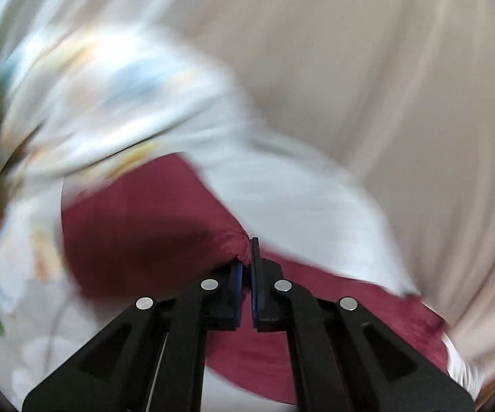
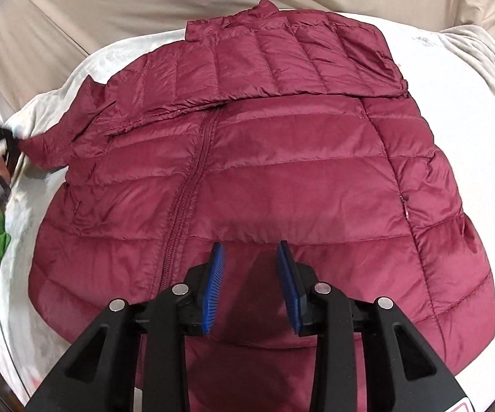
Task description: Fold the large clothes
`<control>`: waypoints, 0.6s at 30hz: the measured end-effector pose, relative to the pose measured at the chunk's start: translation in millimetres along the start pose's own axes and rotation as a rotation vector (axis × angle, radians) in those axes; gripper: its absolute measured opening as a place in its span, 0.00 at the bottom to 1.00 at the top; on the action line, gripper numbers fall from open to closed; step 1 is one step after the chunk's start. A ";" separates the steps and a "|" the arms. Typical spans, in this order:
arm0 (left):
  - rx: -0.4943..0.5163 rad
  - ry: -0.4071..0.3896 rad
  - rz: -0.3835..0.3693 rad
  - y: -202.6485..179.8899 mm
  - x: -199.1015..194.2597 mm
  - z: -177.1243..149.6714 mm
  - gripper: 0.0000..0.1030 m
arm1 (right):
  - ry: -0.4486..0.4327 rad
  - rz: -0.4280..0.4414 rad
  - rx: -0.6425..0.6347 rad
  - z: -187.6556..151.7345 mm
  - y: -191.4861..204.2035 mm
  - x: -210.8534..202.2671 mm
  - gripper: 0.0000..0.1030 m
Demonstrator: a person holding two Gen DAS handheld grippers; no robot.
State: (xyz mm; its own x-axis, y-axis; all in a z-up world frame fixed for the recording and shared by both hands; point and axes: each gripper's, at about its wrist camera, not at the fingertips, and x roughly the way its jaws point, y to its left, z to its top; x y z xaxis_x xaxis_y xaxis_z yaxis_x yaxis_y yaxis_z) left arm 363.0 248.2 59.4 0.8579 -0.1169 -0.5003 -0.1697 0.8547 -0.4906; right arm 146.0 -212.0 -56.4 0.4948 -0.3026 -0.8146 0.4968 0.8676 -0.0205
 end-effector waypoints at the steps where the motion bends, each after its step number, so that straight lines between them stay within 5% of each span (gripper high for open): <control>1: 0.075 -0.006 -0.079 -46.1 -13.5 -4.9 0.02 | -0.001 0.008 0.006 0.1 0.4 -0.5 0.32; 6: 0.329 0.112 -0.348 -218.2 -40.1 -87.9 0.03 | -0.034 0.017 0.018 1.3 -4.2 -12.3 0.32; 9: 0.430 0.297 -0.411 -286.2 -30.0 -187.6 0.06 | -0.055 -0.017 0.029 -1.8 -22.3 -21.9 0.40; 13: 0.412 0.502 -0.363 -292.4 -17.0 -288.2 0.18 | -0.052 -0.055 0.086 -9.5 -61.4 -30.6 0.41; 18: 0.306 0.498 -0.327 -251.2 -22.2 -295.9 0.47 | -0.089 -0.101 0.121 -5.0 -102.8 -41.6 0.47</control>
State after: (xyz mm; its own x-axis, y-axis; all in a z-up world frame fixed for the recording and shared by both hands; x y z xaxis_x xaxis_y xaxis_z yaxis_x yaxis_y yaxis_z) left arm 243.1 -113.6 -17.3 0.5026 -0.5515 -0.6658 0.2694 0.8317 -0.4855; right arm 70.8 -286.6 -23.3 0.4968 -0.4240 -0.7573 0.6263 0.7792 -0.0254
